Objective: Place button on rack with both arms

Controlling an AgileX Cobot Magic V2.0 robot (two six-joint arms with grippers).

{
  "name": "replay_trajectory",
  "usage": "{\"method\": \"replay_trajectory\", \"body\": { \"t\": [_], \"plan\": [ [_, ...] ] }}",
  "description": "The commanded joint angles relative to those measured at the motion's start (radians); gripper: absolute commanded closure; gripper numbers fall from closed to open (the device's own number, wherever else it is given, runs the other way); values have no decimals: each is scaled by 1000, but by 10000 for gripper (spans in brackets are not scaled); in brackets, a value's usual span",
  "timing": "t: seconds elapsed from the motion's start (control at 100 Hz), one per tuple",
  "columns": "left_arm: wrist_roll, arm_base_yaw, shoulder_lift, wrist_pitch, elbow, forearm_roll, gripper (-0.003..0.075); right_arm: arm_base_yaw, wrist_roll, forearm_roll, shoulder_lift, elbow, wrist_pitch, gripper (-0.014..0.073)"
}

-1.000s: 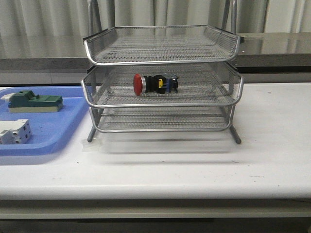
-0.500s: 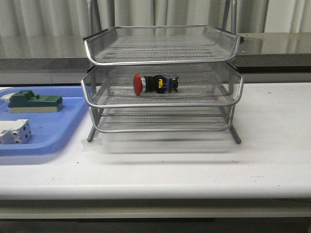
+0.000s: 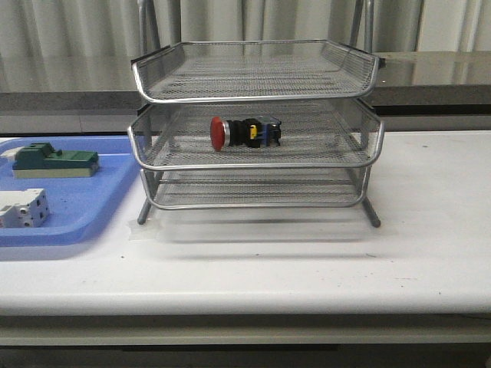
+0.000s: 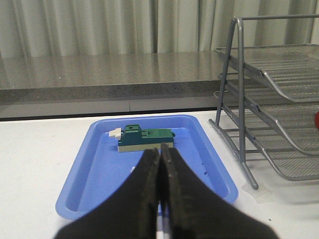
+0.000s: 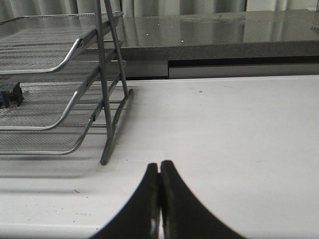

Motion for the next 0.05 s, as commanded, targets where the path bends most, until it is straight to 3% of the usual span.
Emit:
{"method": "replay_trajectory", "body": {
  "t": [0.0,0.04],
  "plan": [
    [-11,3,-30,-84,47,1,740,-7,-3,-11,-17,-14,-87,653],
    [-11,3,-30,-84,47,1,740,-7,-3,-11,-17,-14,-87,653]
  ]
}}
